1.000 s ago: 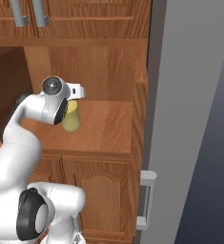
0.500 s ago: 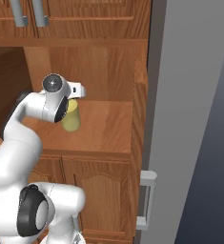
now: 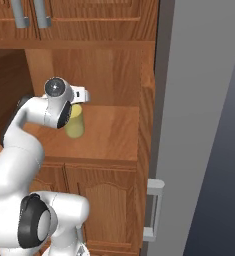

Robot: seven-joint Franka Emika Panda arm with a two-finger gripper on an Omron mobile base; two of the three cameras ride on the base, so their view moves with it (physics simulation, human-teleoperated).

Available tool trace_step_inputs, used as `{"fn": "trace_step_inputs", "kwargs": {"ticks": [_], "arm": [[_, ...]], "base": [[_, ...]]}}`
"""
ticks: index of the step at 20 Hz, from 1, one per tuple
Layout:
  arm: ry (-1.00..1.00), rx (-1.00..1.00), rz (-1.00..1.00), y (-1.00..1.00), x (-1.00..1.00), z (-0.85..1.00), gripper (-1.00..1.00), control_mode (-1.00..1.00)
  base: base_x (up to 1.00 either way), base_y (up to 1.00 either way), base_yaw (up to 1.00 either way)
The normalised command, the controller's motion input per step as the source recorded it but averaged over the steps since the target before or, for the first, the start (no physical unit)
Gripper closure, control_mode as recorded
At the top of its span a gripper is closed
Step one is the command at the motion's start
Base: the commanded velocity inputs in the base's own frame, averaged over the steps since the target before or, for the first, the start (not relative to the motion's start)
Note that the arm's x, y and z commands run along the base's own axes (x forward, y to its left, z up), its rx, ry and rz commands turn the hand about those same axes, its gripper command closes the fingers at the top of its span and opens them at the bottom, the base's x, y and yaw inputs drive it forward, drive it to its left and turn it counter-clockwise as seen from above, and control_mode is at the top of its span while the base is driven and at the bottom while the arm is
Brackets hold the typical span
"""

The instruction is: Pick the oil and vinegar bottle and oil and vinegar bottle from the counter and place them in the cabinet.

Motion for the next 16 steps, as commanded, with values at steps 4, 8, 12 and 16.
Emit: {"fn": "trace_step_inputs", "kwargs": {"ticks": [4, 8, 12, 16], "arm": [[0.0, 0.0, 0.0, 0.0, 0.0, 0.0, -1.0, -1.0], [0.0, 0.0, 0.0, 0.0, 0.0, 0.0, -1.0, -1.0], [0.0, 0.0, 0.0, -0.02, -0.25, -0.01, -1.0, -1.0], [-0.02, 0.0, 0.0, -0.14, -0.58, -0.06, -1.0, -1.0]], "base": [[0.0, 0.0, 0.0], [0.0, 0.0, 0.0], [0.0, 0.0, 0.0], [0.0, 0.0, 0.0]]}}
